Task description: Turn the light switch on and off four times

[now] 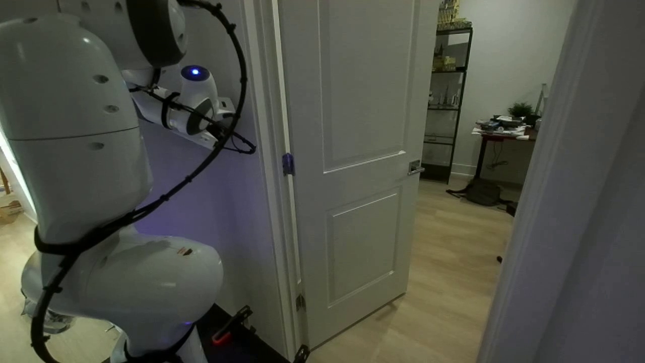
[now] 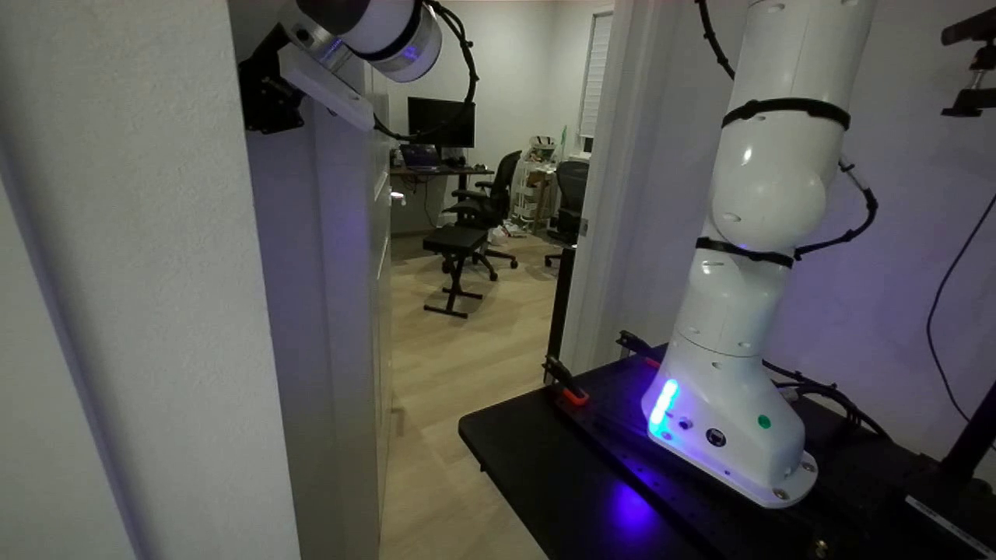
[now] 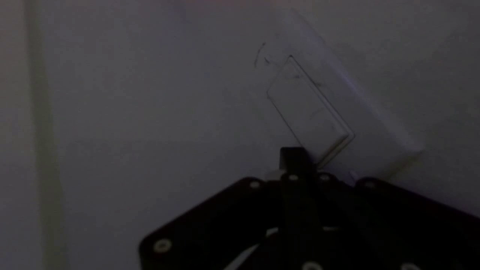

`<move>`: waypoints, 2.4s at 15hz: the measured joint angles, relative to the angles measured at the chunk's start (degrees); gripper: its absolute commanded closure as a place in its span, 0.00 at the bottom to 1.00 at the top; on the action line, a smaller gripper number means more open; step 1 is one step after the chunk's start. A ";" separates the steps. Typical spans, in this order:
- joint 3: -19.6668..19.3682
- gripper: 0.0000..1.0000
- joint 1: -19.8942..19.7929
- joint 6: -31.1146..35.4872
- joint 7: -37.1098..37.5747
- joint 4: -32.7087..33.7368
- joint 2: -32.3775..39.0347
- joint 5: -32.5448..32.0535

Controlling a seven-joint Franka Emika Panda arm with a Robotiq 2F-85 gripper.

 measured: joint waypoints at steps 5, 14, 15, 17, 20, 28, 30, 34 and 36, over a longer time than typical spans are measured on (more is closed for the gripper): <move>-0.01 1.00 -0.75 -4.80 -4.02 1.92 0.22 3.59; 0.02 1.00 -1.30 -14.75 -4.94 2.95 0.26 2.83; 0.02 1.00 -1.31 -15.41 -4.94 2.95 0.26 2.40; 0.04 1.00 -1.30 -18.54 -4.77 2.99 0.27 -0.13; -0.13 0.73 -1.35 -26.22 -3.15 3.39 0.11 -7.41; -2.69 0.14 -3.76 -50.50 -4.64 3.05 -9.73 -13.01; -3.71 0.01 -3.98 -56.21 -5.91 2.18 -13.82 -13.00; -6.17 0.00 -4.01 -65.38 -8.68 -1.16 -22.59 -12.98; -7.35 0.00 -4.00 -68.94 -10.62 -3.37 -26.97 -12.98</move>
